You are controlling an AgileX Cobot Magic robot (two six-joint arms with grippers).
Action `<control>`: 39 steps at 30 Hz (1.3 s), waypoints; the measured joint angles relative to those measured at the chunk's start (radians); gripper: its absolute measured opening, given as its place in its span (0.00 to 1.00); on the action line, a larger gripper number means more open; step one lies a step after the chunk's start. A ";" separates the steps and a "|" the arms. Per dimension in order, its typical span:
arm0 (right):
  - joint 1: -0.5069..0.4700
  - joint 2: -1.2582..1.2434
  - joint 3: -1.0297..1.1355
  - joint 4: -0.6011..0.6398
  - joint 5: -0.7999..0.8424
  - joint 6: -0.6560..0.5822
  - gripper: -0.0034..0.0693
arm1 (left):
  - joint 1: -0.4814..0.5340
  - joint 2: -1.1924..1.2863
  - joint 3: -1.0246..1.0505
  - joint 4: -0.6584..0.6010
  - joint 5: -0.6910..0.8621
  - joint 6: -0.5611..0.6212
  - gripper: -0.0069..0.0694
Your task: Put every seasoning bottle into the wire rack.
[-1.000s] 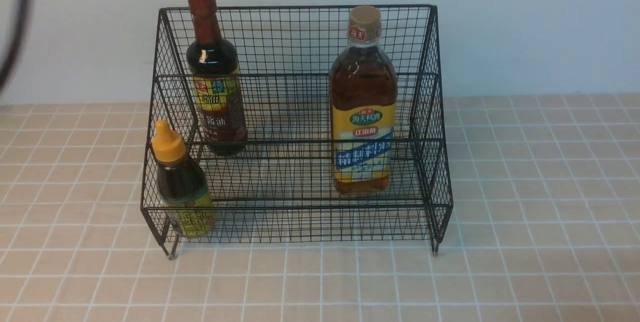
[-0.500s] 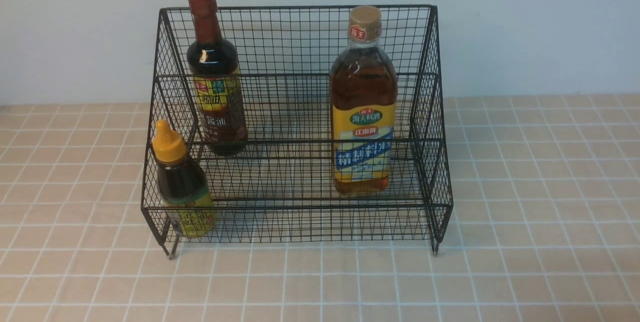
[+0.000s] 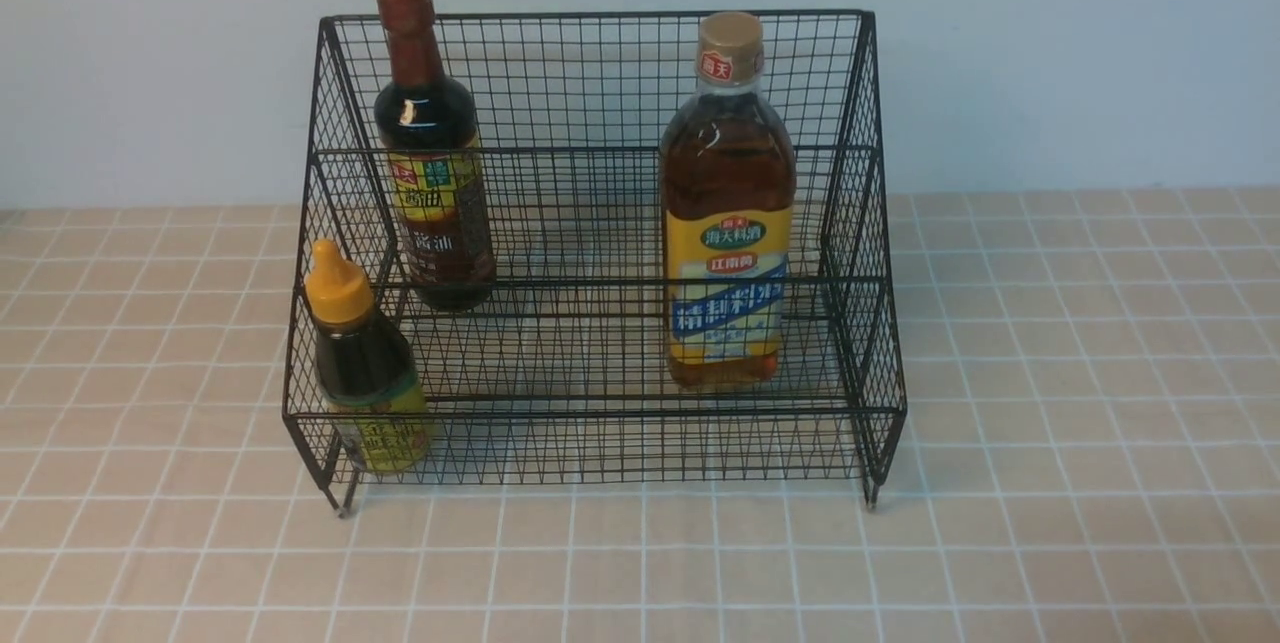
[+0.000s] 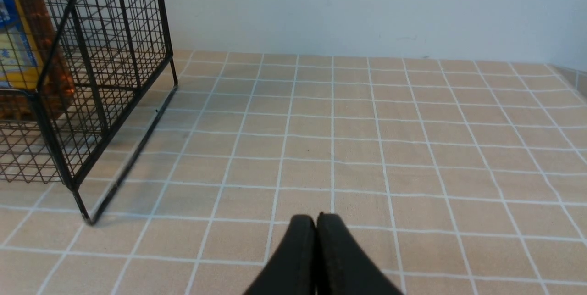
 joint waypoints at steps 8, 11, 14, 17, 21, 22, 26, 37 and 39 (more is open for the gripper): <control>0.000 0.000 0.000 0.000 0.000 0.000 0.03 | 0.101 -0.246 0.491 0.057 -0.310 0.002 0.08; 0.000 0.000 0.000 0.000 0.000 0.000 0.03 | 0.107 -0.315 0.639 0.072 -0.362 0.003 0.08; 0.000 0.000 0.000 0.000 0.000 0.000 0.03 | 0.107 -0.394 0.792 0.083 -0.393 0.002 0.08; 0.000 0.000 0.000 0.000 0.000 0.000 0.03 | 0.107 -0.423 0.898 0.086 -0.403 0.002 0.08; 0.000 0.000 0.000 0.000 0.000 0.000 0.03 | 0.108 -0.426 0.958 0.088 -0.409 0.003 0.08; 0.000 0.000 0.000 0.000 0.000 0.000 0.03 | 0.109 -0.426 0.958 0.086 -0.417 0.002 0.08; 0.000 0.000 0.000 0.000 0.000 0.000 0.03 | 0.114 -0.426 0.962 0.086 -0.431 0.000 0.08; 0.000 0.000 0.000 0.000 0.000 0.000 0.03 | 0.116 -0.426 0.962 0.086 -0.431 -0.002 0.08; 0.000 0.000 0.000 0.000 0.000 0.000 0.03 | 0.116 -0.426 0.962 0.086 -0.431 -0.002 0.08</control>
